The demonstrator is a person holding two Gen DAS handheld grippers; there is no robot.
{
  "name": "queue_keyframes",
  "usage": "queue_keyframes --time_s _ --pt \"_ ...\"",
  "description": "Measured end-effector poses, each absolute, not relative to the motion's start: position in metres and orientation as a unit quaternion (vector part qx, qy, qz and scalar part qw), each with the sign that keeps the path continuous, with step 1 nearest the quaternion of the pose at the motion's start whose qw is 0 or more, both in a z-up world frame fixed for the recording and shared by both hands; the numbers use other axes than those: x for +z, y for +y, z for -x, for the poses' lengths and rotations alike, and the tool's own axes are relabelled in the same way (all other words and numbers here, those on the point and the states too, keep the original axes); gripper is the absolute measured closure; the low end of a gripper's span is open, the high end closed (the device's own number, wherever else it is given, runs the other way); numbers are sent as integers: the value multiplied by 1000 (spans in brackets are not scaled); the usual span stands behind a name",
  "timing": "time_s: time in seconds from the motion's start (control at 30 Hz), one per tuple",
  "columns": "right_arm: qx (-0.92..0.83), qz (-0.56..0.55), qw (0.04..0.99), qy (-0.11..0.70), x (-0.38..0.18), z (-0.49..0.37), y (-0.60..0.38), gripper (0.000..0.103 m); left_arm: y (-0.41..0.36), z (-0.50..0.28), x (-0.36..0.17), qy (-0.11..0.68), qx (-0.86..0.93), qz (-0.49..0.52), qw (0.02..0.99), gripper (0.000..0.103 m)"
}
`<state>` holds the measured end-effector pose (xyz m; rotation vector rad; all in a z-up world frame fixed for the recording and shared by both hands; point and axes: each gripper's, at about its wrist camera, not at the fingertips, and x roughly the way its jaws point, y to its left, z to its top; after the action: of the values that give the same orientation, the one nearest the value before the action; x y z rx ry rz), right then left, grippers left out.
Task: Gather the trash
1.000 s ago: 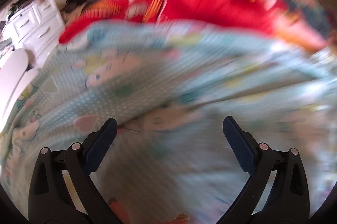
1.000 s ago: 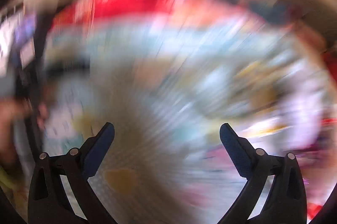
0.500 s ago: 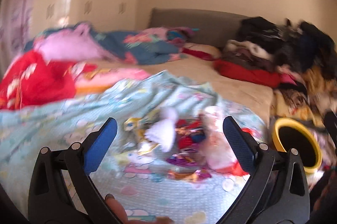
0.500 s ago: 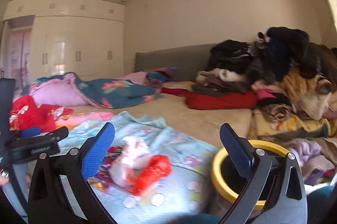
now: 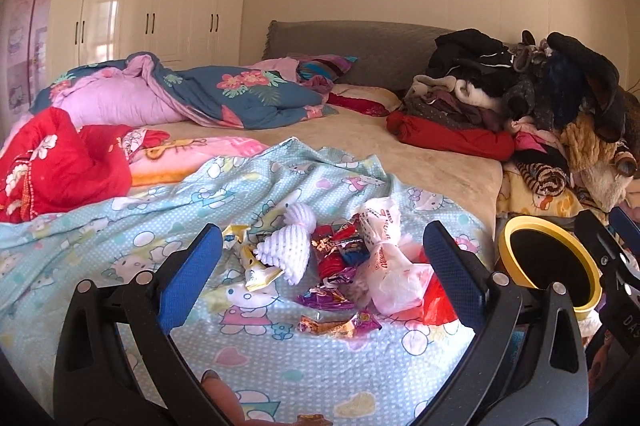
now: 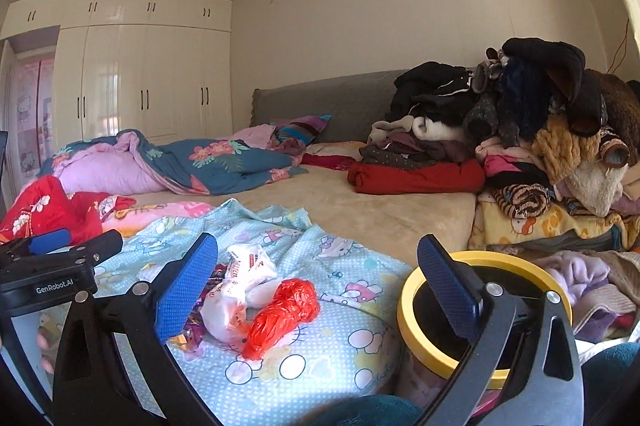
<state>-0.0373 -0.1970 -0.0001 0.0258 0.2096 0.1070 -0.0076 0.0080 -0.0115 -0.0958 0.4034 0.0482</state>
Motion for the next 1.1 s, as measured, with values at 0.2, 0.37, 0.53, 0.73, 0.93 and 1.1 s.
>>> queue_keyframes --time_s 0.2,0.37,0.53,0.73,0.93,1.1 --pt "52 -11 993 104 0 38 -197 6 9 10 -11 201 19 47 978 11" --pt "51 -12 993 103 1 38 -197 6 9 10 -12 201 19 47 978 11" --pt "53 -12 993 107 1 38 -197 6 9 10 -12 204 21 48 977 11" --pt "54 -11 992 111 2 36 -196 6 9 8 -12 210 29 47 976 11" --pt "53 -11 992 112 0 35 -198 6 7 9 -13 210 32 44 976 11" --pt "53 -13 992 112 0 35 -198 6 9 10 -13 210 23 48 976 11"
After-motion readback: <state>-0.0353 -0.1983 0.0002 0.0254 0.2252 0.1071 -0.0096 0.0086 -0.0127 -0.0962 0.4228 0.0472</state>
